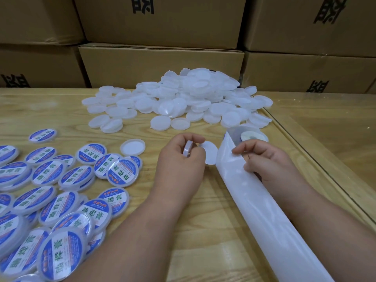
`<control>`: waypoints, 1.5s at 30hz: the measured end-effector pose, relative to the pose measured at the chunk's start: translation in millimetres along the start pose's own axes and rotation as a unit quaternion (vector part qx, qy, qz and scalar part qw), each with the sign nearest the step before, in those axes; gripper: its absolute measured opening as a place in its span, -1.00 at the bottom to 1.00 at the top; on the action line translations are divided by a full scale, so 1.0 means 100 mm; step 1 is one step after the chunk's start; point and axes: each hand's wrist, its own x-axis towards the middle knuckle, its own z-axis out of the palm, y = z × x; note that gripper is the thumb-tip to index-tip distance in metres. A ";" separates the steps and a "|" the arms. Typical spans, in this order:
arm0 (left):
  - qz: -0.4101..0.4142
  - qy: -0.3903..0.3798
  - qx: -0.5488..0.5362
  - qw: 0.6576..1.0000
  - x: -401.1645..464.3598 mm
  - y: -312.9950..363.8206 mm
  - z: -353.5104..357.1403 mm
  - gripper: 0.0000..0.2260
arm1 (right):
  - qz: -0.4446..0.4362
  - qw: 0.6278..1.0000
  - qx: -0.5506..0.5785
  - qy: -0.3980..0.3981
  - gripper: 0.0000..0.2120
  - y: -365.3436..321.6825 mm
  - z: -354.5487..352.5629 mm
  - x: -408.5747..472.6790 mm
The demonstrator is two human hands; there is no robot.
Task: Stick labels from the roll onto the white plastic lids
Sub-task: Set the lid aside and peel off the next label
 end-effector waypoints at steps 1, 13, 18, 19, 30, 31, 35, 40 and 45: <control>-0.001 0.009 -0.005 1.000 0.00 0.00 -0.01 -0.76 | 0.002 1.000 -0.008 0.013 -0.71 -0.01 0.00 0.00; -0.019 -0.012 -0.018 1.000 -0.03 0.05 0.00 -0.76 | -0.224 0.963 -0.105 0.104 -0.66 0.07 0.15 -0.03; -0.017 -0.042 -0.007 0.999 -0.03 0.04 -0.01 -0.75 | -0.255 0.951 -0.155 0.077 -0.64 0.08 0.16 -0.02; -0.018 -0.044 -0.008 0.999 -0.02 0.04 0.00 -0.75 | -0.254 0.951 -0.159 0.074 -0.63 0.08 0.16 -0.02; -0.027 -0.075 -0.243 0.967 -0.02 0.10 -0.04 -0.75 | -0.052 0.986 0.128 0.090 -0.83 0.01 0.07 0.03; -0.037 -0.079 -0.259 0.962 -0.03 0.11 -0.03 -0.75 | -0.005 0.978 0.203 0.046 -0.84 -0.01 0.02 0.04; -0.056 -0.089 -0.241 0.965 0.00 0.10 -0.02 -0.84 | 0.137 0.904 0.360 -0.187 -0.80 -0.05 -0.16 0.09; -0.088 -0.098 -0.230 0.964 0.02 0.11 -0.04 -0.72 | 0.210 0.835 0.386 -0.330 -0.56 -0.03 -0.22 0.10; -0.114 -0.125 -0.227 0.959 0.02 0.13 -0.05 -0.72 | 0.226 0.822 0.367 -0.372 -0.54 -0.01 -0.22 0.11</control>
